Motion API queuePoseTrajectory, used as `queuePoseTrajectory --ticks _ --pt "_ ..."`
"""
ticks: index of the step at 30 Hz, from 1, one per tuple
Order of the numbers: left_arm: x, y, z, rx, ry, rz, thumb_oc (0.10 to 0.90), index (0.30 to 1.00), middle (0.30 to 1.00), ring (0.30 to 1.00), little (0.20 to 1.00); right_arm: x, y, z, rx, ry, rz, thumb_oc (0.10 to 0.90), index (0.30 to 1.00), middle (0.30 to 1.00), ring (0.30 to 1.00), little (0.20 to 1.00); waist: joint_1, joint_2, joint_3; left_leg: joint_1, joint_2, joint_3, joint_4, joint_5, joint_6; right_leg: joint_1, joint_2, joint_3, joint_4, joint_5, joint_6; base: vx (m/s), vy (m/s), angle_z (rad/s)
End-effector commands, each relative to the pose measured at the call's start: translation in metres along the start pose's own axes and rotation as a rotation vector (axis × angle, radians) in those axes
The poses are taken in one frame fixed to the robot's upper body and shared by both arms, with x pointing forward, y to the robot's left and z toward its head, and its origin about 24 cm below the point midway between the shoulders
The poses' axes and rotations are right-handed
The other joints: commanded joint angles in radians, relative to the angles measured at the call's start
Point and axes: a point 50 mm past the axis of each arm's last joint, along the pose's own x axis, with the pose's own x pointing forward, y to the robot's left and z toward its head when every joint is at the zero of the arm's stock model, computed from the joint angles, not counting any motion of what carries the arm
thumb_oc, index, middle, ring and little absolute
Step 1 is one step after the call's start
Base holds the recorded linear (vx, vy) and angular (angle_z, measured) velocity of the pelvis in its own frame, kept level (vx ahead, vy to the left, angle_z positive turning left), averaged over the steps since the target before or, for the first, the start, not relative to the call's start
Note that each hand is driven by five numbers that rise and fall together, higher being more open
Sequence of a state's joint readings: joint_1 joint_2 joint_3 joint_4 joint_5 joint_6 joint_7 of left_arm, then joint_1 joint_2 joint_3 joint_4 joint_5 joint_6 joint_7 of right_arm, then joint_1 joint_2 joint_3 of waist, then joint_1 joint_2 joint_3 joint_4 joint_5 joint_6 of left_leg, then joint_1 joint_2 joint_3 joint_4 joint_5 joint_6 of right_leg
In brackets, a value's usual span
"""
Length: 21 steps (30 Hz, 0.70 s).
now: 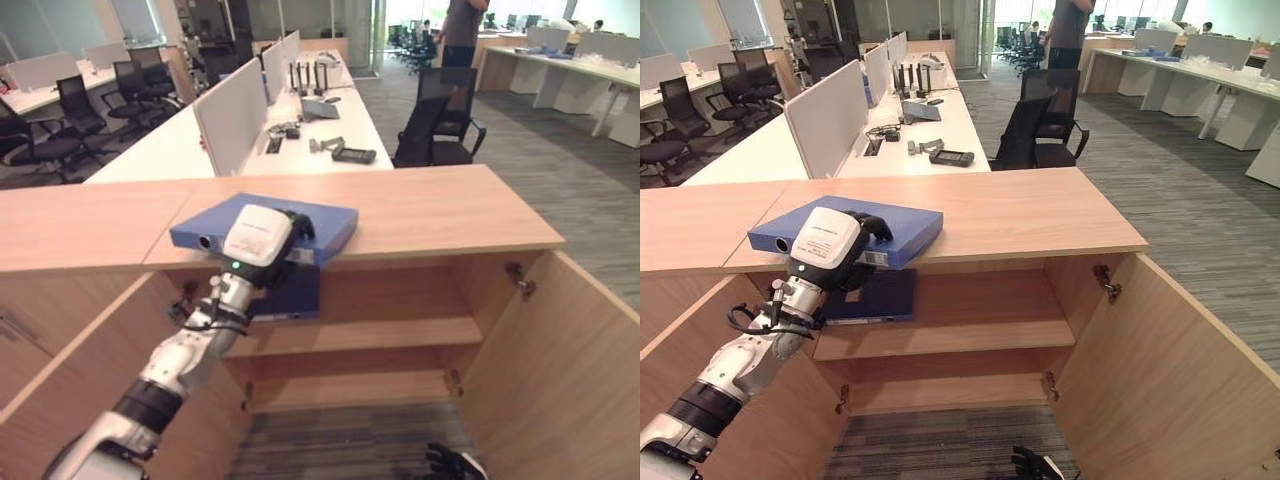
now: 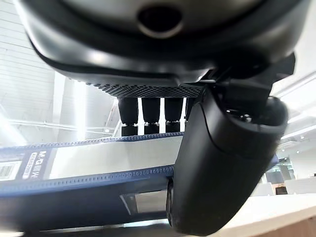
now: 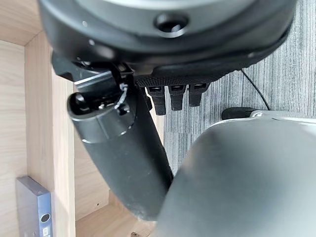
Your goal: Put the empty folder in the office cabinet
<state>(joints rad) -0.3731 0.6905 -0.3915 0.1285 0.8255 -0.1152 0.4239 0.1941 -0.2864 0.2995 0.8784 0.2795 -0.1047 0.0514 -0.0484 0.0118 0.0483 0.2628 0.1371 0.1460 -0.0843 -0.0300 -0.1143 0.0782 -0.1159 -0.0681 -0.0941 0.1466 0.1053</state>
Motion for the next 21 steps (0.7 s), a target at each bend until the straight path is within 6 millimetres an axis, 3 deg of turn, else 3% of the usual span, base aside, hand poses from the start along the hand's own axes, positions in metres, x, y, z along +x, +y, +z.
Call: queuePoseTrajectory --ticks 1,3,4,9,11,15,21 --pt "0.035 0.086 -0.012 0.047 -0.035 0.357 0.400 0.300 0.300 0.300 0.300 0.011 -0.007 0.046 -0.010 -0.161 -0.012 0.800 0.900 0.900 0.900 0.900 -0.006 0.005 0.020 -0.030 -0.030 -0.024 -0.003 -0.013 0.008 0.124 -0.003 -0.034 0.038 -0.194 0.047 0.00 0.000 0.00" --pt "0.033 0.096 -0.011 0.042 -0.045 0.396 0.400 0.300 0.300 0.300 0.300 0.012 -0.006 0.047 -0.013 -0.162 -0.009 0.800 0.900 0.900 0.900 0.900 -0.002 0.005 0.019 -0.031 -0.031 -0.026 -0.003 -0.012 0.008 0.124 -0.003 -0.036 0.037 -0.194 0.046 -0.02 -0.005 0.02" --pt "0.028 0.115 -0.008 -0.014 -0.061 0.485 0.400 0.300 0.300 0.300 0.300 0.013 -0.004 0.051 -0.019 -0.170 0.000 0.800 0.900 0.900 0.900 0.900 0.008 0.006 0.020 -0.035 -0.031 -0.030 -0.003 -0.004 0.009 0.123 -0.003 -0.040 0.038 -0.190 0.043 -0.03 -0.009 0.11" --pt "0.009 0.151 -0.004 -0.226 -0.093 0.668 0.400 0.300 0.300 0.300 0.300 0.016 -0.002 0.060 -0.028 -0.186 0.017 0.800 0.900 0.900 0.900 0.900 0.031 0.012 0.016 -0.040 -0.033 -0.045 -0.003 0.001 0.011 0.126 -0.004 -0.052 0.041 -0.193 0.039 -0.01 -0.011 0.13" --pt "0.006 0.154 -0.004 -0.256 -0.093 0.681 0.400 0.300 0.300 0.300 0.300 0.016 -0.002 0.060 -0.029 -0.185 0.017 0.800 0.900 0.900 0.900 0.900 0.032 0.013 0.015 -0.041 -0.034 -0.047 -0.003 0.001 0.011 0.126 -0.004 -0.053 0.042 -0.193 0.039 -0.01 -0.001 0.05" --pt "-0.007 0.163 -0.006 -0.558 -0.118 0.732 0.400 0.300 0.300 0.300 0.300 0.017 -0.005 0.066 -0.043 -0.193 0.020 0.800 0.900 0.900 0.900 0.900 0.044 0.021 0.015 -0.044 -0.036 -0.057 -0.003 0.005 0.013 0.127 -0.005 -0.061 0.044 -0.194 0.036 -0.02 0.002 0.06" --pt "-0.013 0.150 -0.013 -0.967 -0.122 0.651 0.400 0.300 0.300 0.300 0.300 0.016 -0.010 0.079 -0.025 -0.236 0.015 0.800 0.900 0.900 0.900 0.900 0.050 0.028 0.020 -0.048 -0.037 -0.064 -0.003 0.008 0.015 0.127 -0.005 -0.065 0.046 -0.195 0.033 -0.01 -0.001 0.03"
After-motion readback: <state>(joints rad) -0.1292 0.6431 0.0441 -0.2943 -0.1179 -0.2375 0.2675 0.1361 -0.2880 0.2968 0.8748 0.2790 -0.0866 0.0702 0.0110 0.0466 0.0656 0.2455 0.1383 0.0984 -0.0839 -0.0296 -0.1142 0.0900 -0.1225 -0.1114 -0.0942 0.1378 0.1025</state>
